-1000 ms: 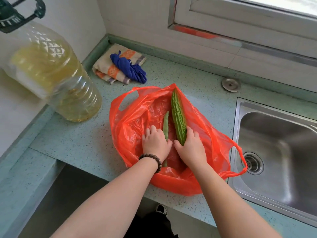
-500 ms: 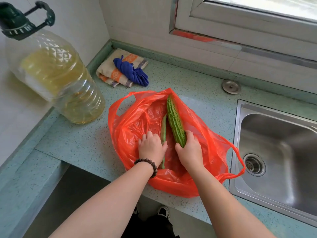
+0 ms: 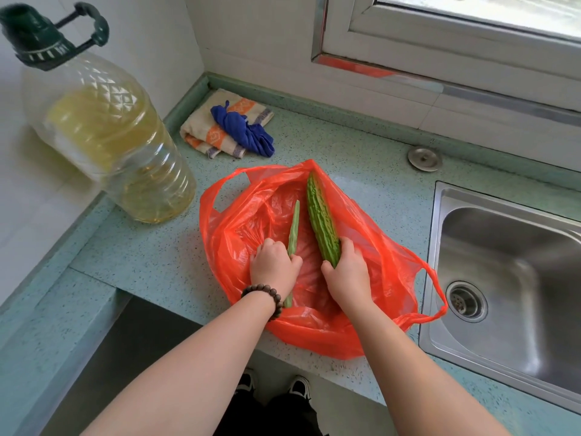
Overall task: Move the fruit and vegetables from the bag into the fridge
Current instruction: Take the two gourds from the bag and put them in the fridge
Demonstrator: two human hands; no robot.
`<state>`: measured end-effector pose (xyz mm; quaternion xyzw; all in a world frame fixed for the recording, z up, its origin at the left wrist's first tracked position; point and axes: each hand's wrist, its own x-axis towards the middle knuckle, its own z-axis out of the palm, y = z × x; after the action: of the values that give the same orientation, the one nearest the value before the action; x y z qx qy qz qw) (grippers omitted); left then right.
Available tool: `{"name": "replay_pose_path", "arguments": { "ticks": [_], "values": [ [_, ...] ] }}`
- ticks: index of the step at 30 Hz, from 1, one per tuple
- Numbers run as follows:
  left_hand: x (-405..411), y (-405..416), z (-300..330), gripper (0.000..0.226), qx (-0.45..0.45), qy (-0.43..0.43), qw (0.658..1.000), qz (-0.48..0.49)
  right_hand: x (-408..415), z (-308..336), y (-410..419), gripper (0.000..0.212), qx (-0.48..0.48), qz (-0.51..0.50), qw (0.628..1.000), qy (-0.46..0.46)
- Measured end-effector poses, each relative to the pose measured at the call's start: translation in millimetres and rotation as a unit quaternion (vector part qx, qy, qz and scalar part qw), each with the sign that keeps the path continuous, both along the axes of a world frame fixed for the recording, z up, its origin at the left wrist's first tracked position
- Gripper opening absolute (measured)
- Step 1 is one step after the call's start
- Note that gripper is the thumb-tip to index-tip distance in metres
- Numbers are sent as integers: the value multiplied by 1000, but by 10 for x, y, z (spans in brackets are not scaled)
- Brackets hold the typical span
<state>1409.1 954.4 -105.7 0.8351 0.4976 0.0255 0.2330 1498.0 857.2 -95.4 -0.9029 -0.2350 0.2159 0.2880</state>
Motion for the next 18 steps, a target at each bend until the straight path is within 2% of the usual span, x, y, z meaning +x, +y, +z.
{"name": "replay_pose_path", "arguments": {
  "ticks": [4,8,18],
  "values": [
    [-46,22,161,15,-47,-123,991,27,-19,40,-10,56,43,-2,999,5],
    [-96,108,408,8,-54,-232,969,63,-48,192,14,55,127,10,992,-12],
    [-70,337,1117,6,-23,-355,934,42,-1,1030,218,49,288,-53,954,-59]
  ]
}}
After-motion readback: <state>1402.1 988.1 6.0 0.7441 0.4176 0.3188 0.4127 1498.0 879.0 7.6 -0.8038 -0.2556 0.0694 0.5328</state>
